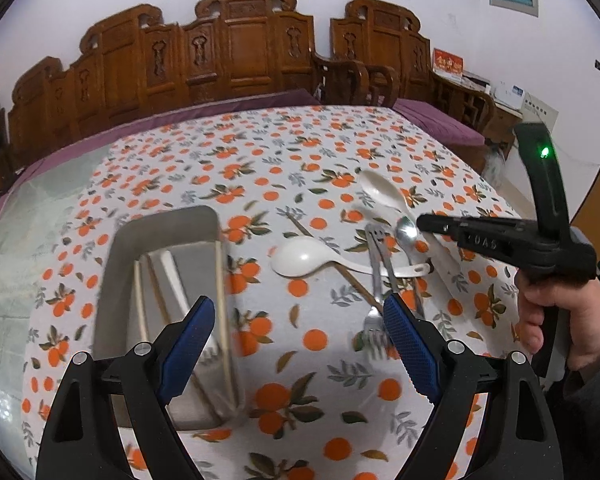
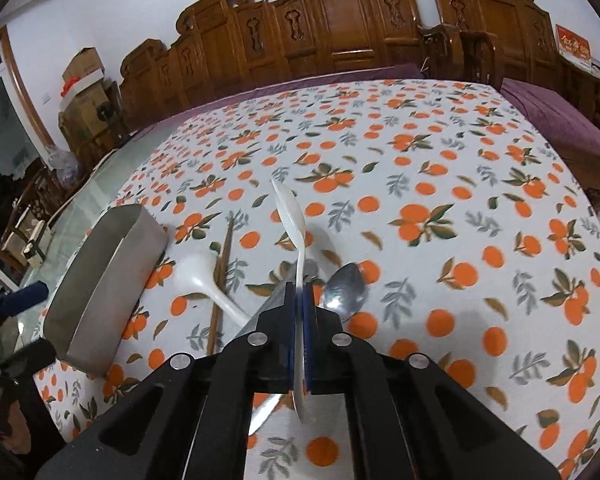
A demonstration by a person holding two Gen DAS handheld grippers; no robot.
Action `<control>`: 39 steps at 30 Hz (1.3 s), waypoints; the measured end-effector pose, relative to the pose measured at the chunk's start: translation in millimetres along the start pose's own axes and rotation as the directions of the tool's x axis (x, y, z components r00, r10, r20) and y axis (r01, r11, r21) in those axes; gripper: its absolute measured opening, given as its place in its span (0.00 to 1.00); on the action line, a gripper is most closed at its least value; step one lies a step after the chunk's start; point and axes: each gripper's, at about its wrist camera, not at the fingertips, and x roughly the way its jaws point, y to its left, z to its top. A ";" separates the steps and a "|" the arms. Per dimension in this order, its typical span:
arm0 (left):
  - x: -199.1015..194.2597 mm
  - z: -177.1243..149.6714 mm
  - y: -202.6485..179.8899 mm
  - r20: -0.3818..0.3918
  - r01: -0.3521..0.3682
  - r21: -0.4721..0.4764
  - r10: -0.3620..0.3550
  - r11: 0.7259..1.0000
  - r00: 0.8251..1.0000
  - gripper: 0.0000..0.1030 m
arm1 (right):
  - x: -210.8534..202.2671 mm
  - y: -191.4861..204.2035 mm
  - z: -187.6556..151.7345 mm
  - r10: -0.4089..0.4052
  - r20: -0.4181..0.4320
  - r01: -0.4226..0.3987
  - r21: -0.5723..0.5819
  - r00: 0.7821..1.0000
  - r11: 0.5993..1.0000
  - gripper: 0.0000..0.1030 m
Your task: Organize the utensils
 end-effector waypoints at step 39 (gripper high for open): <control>115.9 22.4 -19.3 -0.295 -0.011 -0.052 -0.005 0.999 0.955 0.05 | -3.3 -11.8 -5.1 0.001 -0.003 -0.001 0.008 1.000 1.000 0.04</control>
